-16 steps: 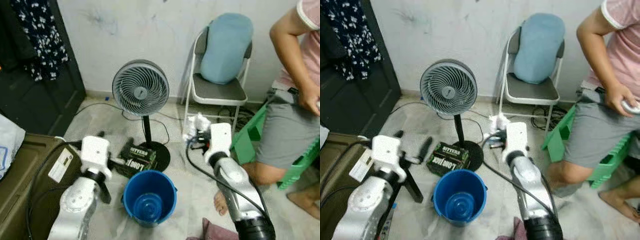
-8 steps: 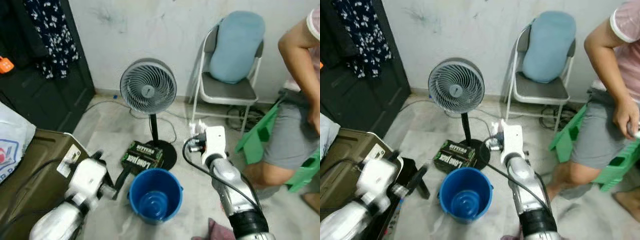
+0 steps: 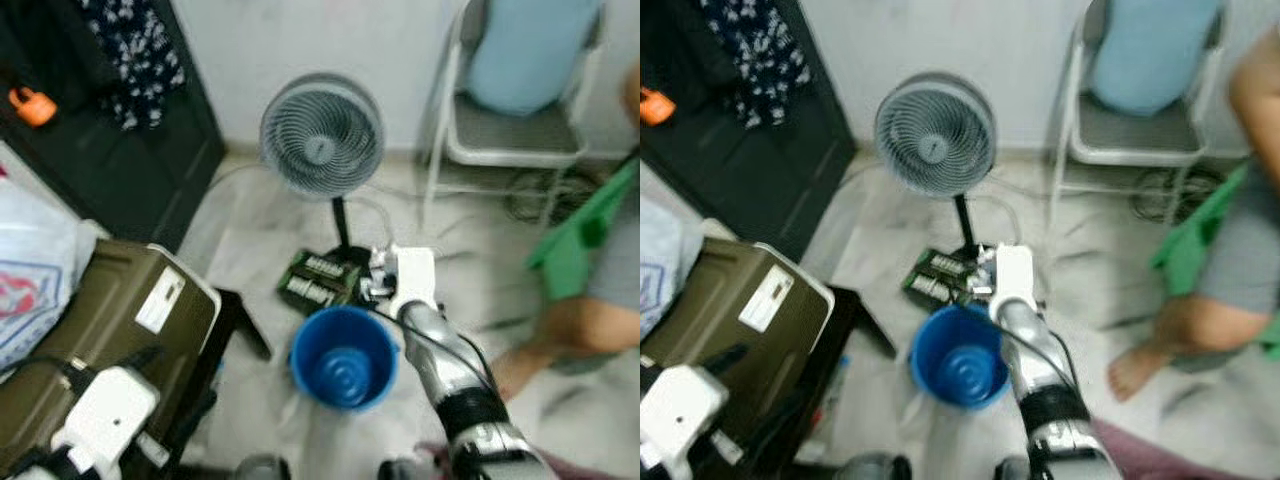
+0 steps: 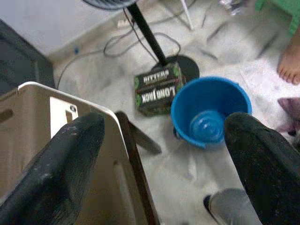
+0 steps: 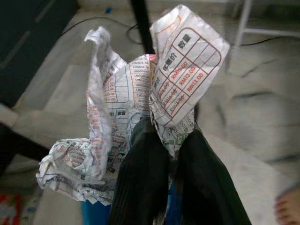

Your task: Clean up the room

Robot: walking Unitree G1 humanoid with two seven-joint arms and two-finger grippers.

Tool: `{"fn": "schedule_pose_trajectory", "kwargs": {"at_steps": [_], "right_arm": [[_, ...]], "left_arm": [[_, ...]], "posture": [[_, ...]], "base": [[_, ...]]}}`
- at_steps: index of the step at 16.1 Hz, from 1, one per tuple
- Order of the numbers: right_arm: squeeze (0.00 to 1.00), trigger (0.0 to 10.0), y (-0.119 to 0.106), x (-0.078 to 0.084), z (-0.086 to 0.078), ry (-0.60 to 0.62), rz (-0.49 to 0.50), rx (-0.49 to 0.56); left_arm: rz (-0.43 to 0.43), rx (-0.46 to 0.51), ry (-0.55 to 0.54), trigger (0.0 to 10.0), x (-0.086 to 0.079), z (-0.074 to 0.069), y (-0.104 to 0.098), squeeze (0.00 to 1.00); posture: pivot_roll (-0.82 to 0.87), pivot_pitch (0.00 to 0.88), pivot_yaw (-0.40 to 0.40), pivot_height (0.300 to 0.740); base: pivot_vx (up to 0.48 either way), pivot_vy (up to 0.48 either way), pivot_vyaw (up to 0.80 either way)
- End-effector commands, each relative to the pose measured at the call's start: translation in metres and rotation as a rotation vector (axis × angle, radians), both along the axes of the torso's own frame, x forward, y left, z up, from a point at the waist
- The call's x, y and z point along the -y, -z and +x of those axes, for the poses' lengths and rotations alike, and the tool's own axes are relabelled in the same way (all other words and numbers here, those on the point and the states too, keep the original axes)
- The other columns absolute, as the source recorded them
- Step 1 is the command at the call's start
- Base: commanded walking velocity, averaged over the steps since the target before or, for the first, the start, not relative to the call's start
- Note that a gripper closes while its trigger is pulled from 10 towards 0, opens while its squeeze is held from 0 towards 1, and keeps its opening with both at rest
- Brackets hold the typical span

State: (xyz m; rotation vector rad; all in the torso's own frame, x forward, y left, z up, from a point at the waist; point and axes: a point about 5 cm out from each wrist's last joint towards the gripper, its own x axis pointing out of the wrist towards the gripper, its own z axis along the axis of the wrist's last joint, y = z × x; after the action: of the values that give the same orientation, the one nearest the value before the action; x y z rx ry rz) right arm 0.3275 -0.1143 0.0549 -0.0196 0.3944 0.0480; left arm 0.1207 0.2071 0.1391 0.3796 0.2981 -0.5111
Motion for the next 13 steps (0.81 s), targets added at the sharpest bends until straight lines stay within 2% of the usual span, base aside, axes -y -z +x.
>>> {"fn": "schedule_pose_trajectory", "kwargs": {"at_steps": [1,4,9,10,13], "right_arm": [[0.0,10.0,0.003,-0.004,0.005,0.011,-0.001,-0.01],[0.0,10.0,0.004,-0.006,0.011,0.034,0.0,-0.027],[0.0,10.0,0.021,-0.004,0.004,0.078,0.042,-0.099],[1.0,10.0,0.021,-0.002,0.004,0.089,0.064,-0.094],[1.0,10.0,0.016,-0.002,0.009,0.092,0.091,-0.066]], "left_arm": [[0.015,-0.006,0.01,10.0,-0.004,-0.001,-0.008,0.0],[0.03,-0.018,0.02,10.0,-0.008,-0.001,-0.014,0.0],[0.036,-0.031,0.022,10.0,-0.009,-0.002,-0.018,0.0],[0.034,-0.036,0.023,10.0,-0.009,-0.002,-0.018,0.0],[0.027,-0.034,0.025,10.0,-0.007,0.0,-0.017,0.0]], "posture": [[0.27,0.239,0.166,0.74],[0.29,0.243,0.182,0.74],[0.3,0.243,0.187,0.74],[0.3,0.239,0.186,0.74],[0.29,0.242,0.183,0.74]], "base": [[0.0,0.0,0.0],[0.0,0.0,0.0],[0.0,0.0,0.0],[0.0,0.0,0.0],[0.0,0.0,0.0]]}}
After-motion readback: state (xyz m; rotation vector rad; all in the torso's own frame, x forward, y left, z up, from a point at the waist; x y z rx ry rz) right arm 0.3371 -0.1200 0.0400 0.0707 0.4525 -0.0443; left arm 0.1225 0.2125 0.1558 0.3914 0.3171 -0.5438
